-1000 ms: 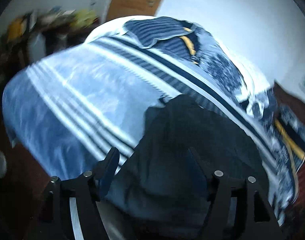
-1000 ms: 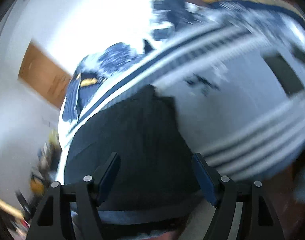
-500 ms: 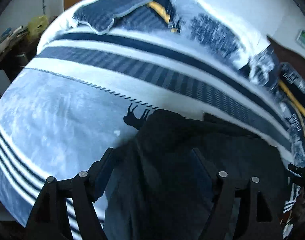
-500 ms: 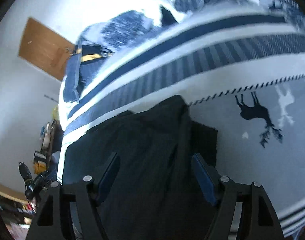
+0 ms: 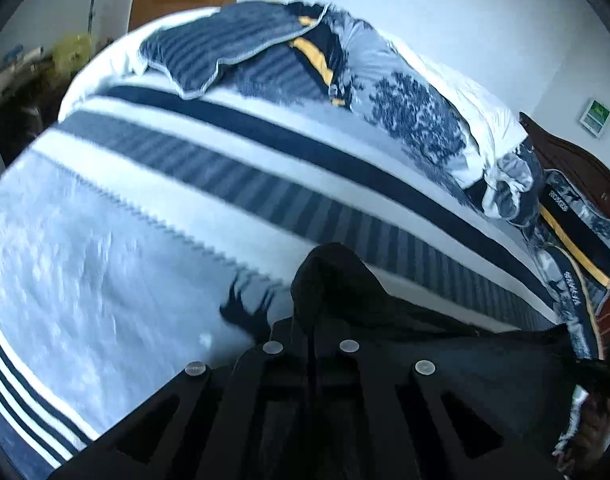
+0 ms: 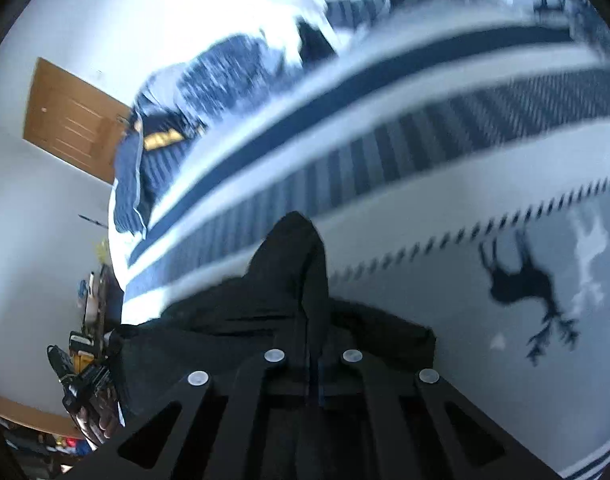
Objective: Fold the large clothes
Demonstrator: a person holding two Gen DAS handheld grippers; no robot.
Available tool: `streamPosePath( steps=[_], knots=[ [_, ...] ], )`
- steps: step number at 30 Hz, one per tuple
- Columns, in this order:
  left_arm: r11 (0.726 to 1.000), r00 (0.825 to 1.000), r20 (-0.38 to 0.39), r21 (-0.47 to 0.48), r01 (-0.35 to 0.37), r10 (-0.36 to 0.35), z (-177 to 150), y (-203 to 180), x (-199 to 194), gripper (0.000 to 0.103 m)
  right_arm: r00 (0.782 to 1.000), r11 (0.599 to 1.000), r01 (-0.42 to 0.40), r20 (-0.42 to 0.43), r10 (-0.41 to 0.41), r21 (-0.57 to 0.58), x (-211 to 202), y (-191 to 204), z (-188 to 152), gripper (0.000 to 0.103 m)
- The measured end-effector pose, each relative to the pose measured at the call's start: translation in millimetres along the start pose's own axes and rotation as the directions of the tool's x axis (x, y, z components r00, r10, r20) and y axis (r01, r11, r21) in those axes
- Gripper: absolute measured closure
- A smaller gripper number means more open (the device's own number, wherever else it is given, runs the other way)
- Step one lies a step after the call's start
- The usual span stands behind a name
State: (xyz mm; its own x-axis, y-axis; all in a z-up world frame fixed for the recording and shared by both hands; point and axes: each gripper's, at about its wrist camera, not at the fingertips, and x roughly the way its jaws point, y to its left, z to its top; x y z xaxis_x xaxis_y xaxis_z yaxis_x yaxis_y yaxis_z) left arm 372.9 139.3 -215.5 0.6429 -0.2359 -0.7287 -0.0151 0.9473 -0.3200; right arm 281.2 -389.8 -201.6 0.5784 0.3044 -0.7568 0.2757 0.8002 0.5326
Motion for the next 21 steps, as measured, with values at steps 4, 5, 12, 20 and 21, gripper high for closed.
streamPosePath(
  steps=[4,5,12,20,21],
  knots=[
    [0.994,0.992,-0.075,0.05,-0.097,0.1,4,-11,37,0.101,0.994,0.994,0.107,-0.011,-0.107,-0.034,22,8,11,0.101],
    [0.989,0.986,-0.097,0.074,-0.131,0.138,0,-13,50,0.101,0.99,0.989,0.141,-0.023,-0.142,-0.043,30,8,11,0.102],
    [0.978,0.969,-0.142,0.075,-0.193,0.202,-27,-8,97,0.101,0.968,0.971,0.237,-0.075,-0.238,-0.015,88,-15,-15,0.102],
    [0.98,0.972,-0.124,0.018,-0.198,0.199,-39,6,103,0.099,0.97,0.97,0.241,-0.02,-0.241,0.037,94,-30,-28,0.103],
    [0.979,0.971,-0.126,0.007,-0.202,0.201,-39,9,101,0.097,0.971,0.97,0.24,-0.02,-0.239,0.038,94,-31,-28,0.102]
  ],
)
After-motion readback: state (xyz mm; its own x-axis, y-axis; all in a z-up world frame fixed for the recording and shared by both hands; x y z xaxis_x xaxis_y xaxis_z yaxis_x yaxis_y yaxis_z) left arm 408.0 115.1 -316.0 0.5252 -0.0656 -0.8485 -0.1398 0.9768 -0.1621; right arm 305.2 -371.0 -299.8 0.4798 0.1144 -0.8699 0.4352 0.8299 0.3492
